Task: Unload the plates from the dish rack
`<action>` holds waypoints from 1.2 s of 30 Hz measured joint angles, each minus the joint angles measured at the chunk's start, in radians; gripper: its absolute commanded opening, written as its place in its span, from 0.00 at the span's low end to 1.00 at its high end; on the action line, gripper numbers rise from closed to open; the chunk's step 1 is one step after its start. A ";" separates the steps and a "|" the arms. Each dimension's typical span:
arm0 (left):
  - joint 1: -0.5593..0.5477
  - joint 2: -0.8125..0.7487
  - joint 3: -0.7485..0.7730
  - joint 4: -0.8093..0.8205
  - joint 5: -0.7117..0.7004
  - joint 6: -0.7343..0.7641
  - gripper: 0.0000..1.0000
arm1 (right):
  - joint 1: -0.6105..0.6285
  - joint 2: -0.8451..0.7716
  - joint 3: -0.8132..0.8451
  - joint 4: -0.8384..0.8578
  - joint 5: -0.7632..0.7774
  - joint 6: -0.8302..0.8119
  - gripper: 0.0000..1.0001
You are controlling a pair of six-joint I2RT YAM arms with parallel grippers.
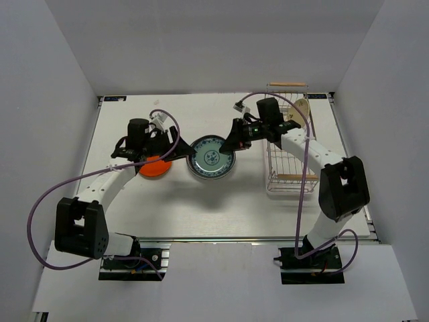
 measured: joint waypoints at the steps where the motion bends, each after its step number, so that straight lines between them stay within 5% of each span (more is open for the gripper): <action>1: -0.003 0.004 0.000 -0.005 0.000 0.005 0.59 | 0.005 0.014 0.009 0.000 -0.010 0.002 0.00; 3: -0.010 0.007 0.000 -0.001 0.003 0.011 0.35 | 0.011 0.056 0.043 -0.001 -0.021 0.006 0.00; 5: -0.017 0.008 -0.001 0.013 0.009 0.013 0.21 | 0.018 0.103 0.087 -0.003 -0.034 0.003 0.00; 6: -0.020 0.008 -0.002 0.021 0.012 0.015 0.05 | 0.020 0.127 0.108 -0.003 -0.039 0.001 0.00; 10: -0.021 0.008 -0.013 0.040 0.008 0.005 0.00 | 0.020 0.179 0.162 -0.026 -0.058 -0.020 0.05; 13: -0.021 0.003 -0.026 0.071 0.001 -0.010 0.00 | 0.020 0.195 0.203 -0.067 -0.054 -0.043 0.39; 15: -0.025 -0.009 -0.039 0.080 -0.013 -0.014 0.00 | 0.020 0.198 0.224 -0.083 -0.053 -0.035 0.89; 23: -0.017 -0.140 -0.058 -0.046 -0.262 -0.076 0.00 | 0.010 0.171 0.265 -0.168 0.051 -0.069 0.89; 30: 0.003 -0.221 -0.018 -0.251 -0.716 -0.182 0.00 | -0.021 -0.058 0.145 -0.246 0.414 -0.085 0.89; 36: 0.066 -0.191 -0.019 -0.355 -0.918 -0.257 0.00 | -0.079 -0.185 0.043 -0.258 0.614 -0.078 0.89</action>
